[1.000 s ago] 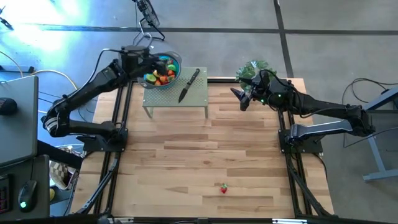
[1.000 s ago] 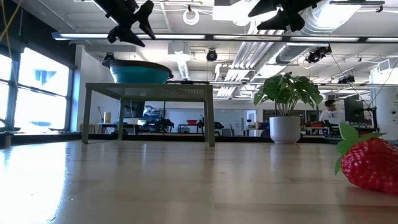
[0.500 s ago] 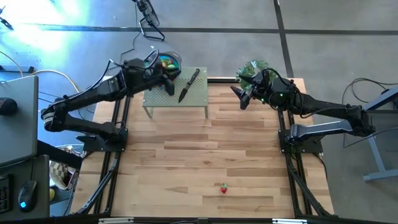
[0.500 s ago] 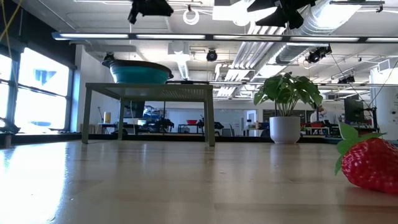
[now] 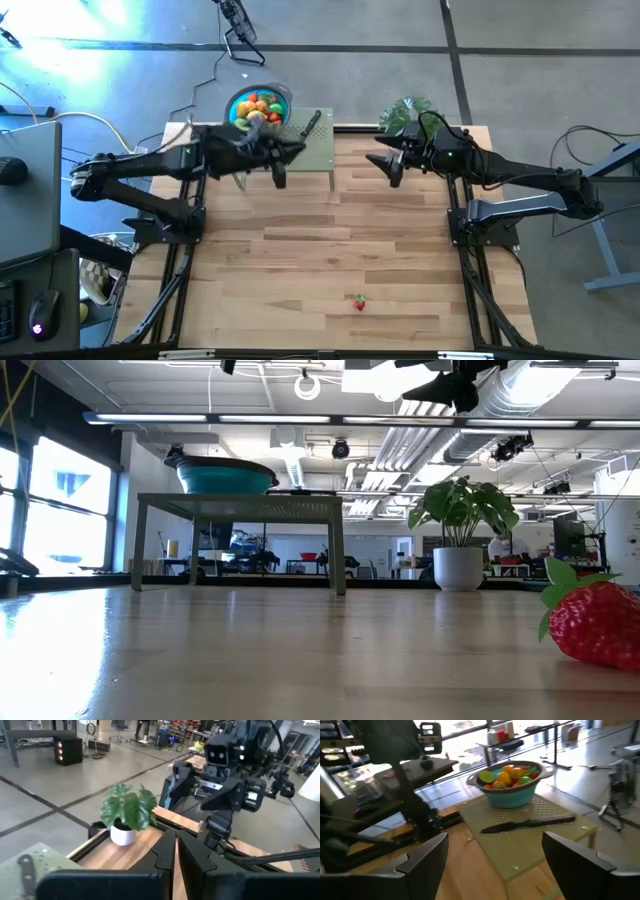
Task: Pick & Place Fruit
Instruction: Put the strawberry into the strainer bowl on the shelf
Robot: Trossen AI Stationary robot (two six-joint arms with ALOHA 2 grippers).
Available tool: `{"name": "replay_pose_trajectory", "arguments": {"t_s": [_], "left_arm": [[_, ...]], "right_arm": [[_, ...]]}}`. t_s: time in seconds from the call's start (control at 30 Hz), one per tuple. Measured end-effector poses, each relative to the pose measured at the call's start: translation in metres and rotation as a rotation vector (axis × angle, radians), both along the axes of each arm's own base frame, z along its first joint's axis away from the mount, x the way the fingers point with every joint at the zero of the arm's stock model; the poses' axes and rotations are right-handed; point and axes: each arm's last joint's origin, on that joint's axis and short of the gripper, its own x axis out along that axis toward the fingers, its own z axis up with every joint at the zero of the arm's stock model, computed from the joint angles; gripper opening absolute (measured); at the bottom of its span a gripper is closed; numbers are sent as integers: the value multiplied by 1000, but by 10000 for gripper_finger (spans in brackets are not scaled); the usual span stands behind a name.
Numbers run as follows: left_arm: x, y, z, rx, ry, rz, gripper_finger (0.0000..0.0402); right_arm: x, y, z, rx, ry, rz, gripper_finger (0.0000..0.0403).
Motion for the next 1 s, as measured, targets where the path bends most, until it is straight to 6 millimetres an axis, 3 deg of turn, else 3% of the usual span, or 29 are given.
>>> {"name": "replay_pose_trajectory", "arguments": {"t_s": [0.3, 0.7, 1.0], "left_arm": [[29, -67, -21, 118, -23, 9, 10], [36, -75, -24, 102, -60, 21, 10], [32, -100, -16, 110, -142, -157, 10]], "right_arm": [[3, 12, 0, 12, -1, 160, 313], [7, 35, -3, -27, 37, 274, 313], [8, 57, -1, -7, 17, 296, 313]]}}
